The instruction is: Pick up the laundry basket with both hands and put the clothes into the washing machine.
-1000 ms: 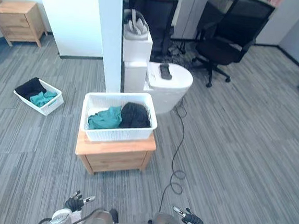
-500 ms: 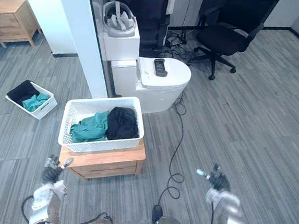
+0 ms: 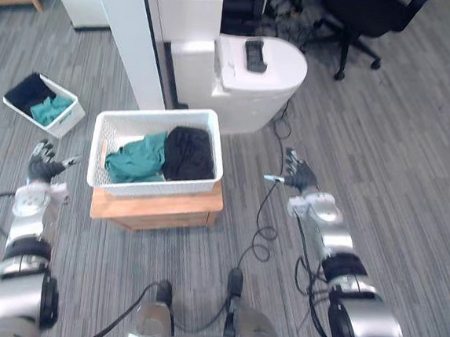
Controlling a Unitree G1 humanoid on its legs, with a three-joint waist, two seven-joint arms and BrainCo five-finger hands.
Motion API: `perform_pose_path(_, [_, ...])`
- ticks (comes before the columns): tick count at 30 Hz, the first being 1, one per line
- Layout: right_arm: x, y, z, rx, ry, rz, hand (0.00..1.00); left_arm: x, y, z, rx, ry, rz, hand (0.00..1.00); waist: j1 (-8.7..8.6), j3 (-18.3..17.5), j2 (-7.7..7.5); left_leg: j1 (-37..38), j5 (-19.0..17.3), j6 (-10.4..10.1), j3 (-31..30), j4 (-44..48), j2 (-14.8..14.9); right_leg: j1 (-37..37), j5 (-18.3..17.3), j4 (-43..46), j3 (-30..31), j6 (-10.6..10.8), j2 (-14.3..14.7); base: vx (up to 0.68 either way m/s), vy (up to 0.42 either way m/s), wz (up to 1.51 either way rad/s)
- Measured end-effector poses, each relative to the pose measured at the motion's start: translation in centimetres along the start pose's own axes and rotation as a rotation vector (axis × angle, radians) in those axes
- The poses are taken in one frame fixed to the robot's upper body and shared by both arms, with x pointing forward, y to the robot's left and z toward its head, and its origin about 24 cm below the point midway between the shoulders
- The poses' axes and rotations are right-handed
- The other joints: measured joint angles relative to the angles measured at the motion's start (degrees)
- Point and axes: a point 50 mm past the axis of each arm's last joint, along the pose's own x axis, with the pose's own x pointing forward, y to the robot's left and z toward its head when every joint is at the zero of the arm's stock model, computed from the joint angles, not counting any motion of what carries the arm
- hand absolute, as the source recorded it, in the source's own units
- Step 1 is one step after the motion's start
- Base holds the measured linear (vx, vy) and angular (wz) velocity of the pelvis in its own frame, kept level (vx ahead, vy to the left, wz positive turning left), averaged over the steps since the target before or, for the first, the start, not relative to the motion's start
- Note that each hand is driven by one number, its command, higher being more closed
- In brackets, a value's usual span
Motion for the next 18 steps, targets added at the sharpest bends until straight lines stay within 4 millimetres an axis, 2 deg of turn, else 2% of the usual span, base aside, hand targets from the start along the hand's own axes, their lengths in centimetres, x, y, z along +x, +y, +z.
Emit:
perform_pose_path(2, [0.9,-0.1,0.8,0.000,0.014,-0.002,0.00,0.6,-0.2,1.0,-0.006,-0.003,0.003,0.00,0.26,1.9,-0.13,-1.5,0.1,0.0,0.2,0.9,0.0,-1.0,0.9,-0.5,0.3,-0.2,0.0,-0.13,-0.041,-0.06])
perform_pose_path(7, [2.4,-2.2,3.2,0.008,0.027,-0.061,0.00,1.8,-0.2,4.9,-0.041,-0.063,0.033,0.00,0.44,5.9,-0.21,-5.3,1.0,-0.2,0.5,2.0,0.0,-4.2,2.8,-1.1,1.2,-0.3,0.0,-0.08,-0.031,-0.04])
perform_pose_path(11, [3.1,-2.8,5.5,0.055,-0.022,-0.094,0.00,2.4,-0.9,7.1,-0.109,-0.099,0.039,0.00,0.25,7.1,-0.33,-8.4,1.4,-0.4,0.7,2.6,0.3,-7.0,3.3,-1.1,1.3,-0.1,0.0,-0.07,-0.023,0.00])
perform_pose_path(16, [3.6,-2.8,7.7,0.084,-0.079,-0.100,0.00,2.6,-1.4,8.6,-0.237,-0.125,0.061,0.00,0.24,8.1,-0.62,-11.9,1.1,-1.0,1.2,4.5,1.3,-9.7,3.8,-1.1,1.4,0.4,0.5,-0.03,-0.018,-0.03])
perform_pose_path(18, [3.8,-2.5,8.3,0.087,-0.093,-0.106,0.00,2.7,-1.4,8.8,-0.306,-0.127,0.079,0.00,0.45,8.4,-0.79,-13.5,0.0,-1.4,2.4,6.7,2.5,-10.5,4.0,-1.1,1.6,0.4,1.1,0.00,-0.020,-0.15])
